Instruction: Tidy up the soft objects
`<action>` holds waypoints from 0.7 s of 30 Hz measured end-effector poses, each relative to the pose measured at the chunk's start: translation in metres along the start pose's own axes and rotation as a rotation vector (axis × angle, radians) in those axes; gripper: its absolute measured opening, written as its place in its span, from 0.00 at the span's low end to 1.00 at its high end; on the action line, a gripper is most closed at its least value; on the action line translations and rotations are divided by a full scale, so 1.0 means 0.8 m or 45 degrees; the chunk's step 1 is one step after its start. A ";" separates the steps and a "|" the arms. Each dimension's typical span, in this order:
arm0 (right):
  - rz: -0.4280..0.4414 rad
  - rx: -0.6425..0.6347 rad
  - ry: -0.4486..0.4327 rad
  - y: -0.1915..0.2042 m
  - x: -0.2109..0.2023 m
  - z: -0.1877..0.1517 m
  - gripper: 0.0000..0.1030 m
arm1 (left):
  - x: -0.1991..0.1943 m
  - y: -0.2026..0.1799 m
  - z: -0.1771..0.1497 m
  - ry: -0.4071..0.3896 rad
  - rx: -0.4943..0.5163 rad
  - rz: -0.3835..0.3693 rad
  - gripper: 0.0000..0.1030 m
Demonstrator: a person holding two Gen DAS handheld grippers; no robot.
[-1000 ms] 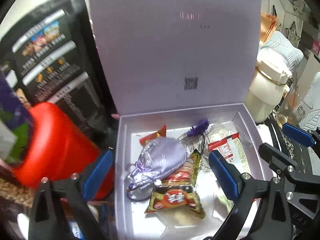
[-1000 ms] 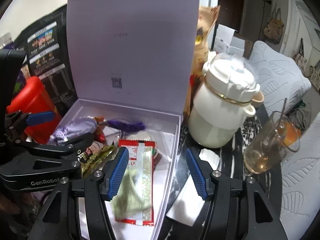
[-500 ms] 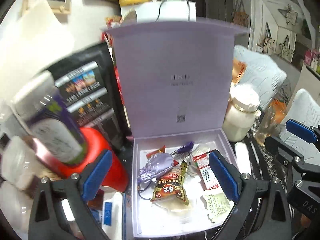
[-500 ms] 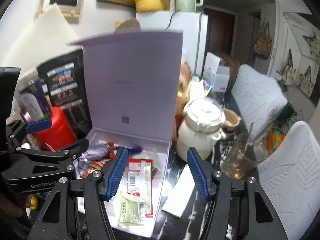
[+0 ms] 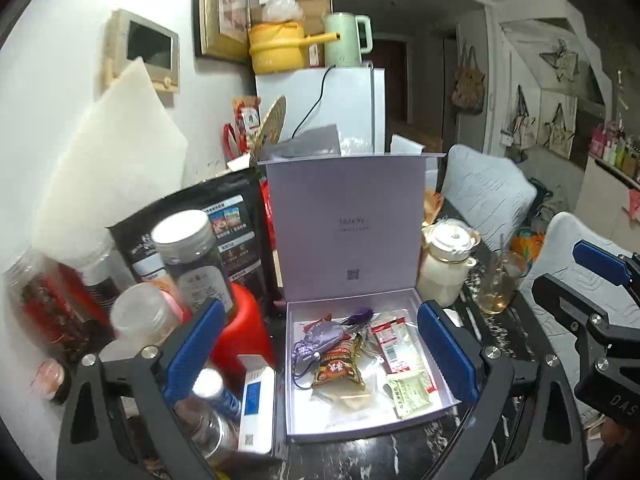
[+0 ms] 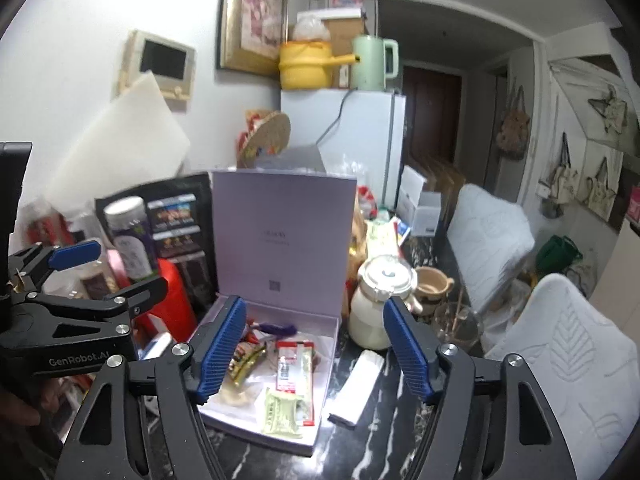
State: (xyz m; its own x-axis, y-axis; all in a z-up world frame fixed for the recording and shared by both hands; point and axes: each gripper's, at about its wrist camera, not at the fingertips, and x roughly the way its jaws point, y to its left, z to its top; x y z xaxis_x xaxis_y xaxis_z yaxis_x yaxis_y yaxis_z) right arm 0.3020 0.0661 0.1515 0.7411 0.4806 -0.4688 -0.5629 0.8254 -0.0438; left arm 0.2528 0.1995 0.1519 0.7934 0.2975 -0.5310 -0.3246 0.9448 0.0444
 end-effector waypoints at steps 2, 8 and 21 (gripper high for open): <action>0.005 -0.009 -0.021 0.003 -0.018 -0.002 0.70 | -0.016 0.002 -0.003 -0.011 0.002 -0.005 0.96; -0.007 -0.016 -0.100 0.013 -0.079 -0.011 0.79 | -0.072 0.008 -0.020 -0.074 0.007 -0.015 0.96; -0.032 0.019 -0.145 0.031 -0.157 -0.062 0.87 | -0.144 0.006 -0.082 -0.140 0.032 -0.030 0.98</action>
State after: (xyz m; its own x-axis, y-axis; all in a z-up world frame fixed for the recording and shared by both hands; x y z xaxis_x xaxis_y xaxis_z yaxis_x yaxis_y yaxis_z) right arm 0.1769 0.0115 0.1653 0.7920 0.4897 -0.3646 -0.5389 0.8414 -0.0404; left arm 0.1260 0.1605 0.1577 0.8529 0.2872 -0.4361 -0.2932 0.9545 0.0552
